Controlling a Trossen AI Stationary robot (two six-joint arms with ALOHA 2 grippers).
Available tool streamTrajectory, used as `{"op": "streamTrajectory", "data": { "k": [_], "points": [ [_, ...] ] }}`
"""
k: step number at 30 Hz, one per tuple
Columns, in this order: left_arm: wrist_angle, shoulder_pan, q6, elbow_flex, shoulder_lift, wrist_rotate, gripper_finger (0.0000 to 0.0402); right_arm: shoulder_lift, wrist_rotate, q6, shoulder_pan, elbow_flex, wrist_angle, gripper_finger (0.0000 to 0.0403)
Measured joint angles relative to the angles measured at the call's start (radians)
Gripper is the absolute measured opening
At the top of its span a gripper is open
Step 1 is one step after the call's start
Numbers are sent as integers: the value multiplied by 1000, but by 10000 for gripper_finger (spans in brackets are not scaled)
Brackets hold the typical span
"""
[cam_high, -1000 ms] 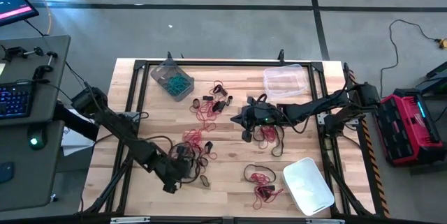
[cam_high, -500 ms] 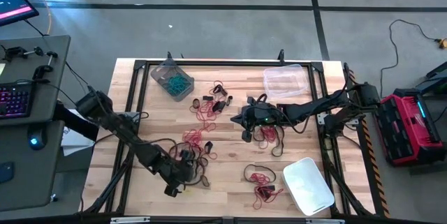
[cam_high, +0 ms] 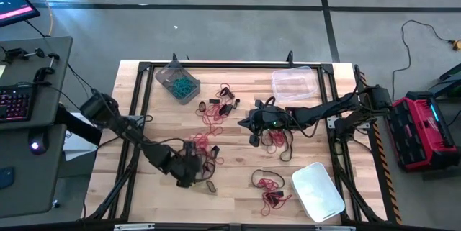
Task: Sort rubber bands into baskets
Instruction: Put the blue rubber band into the black bin
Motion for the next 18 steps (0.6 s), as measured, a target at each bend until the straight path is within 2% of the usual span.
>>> {"op": "streamTrajectory", "data": {
  "k": [3,6,8,12,18],
  "points": [
    [-55,18,-20,-1,-23,0,0,0,0,0,0,0,-4,0],
    [5,3,48,-1,-66,71,0,0,0,7,0,0,-12,0],
    [62,-12,87,-1,-98,134,0,0,0,8,0,0,-17,0],
    [167,-39,166,0,-121,339,0,0,0,7,0,0,-18,0],
    [161,-46,85,0,-57,352,0,0,2,8,0,0,-18,0]
  ]
}}
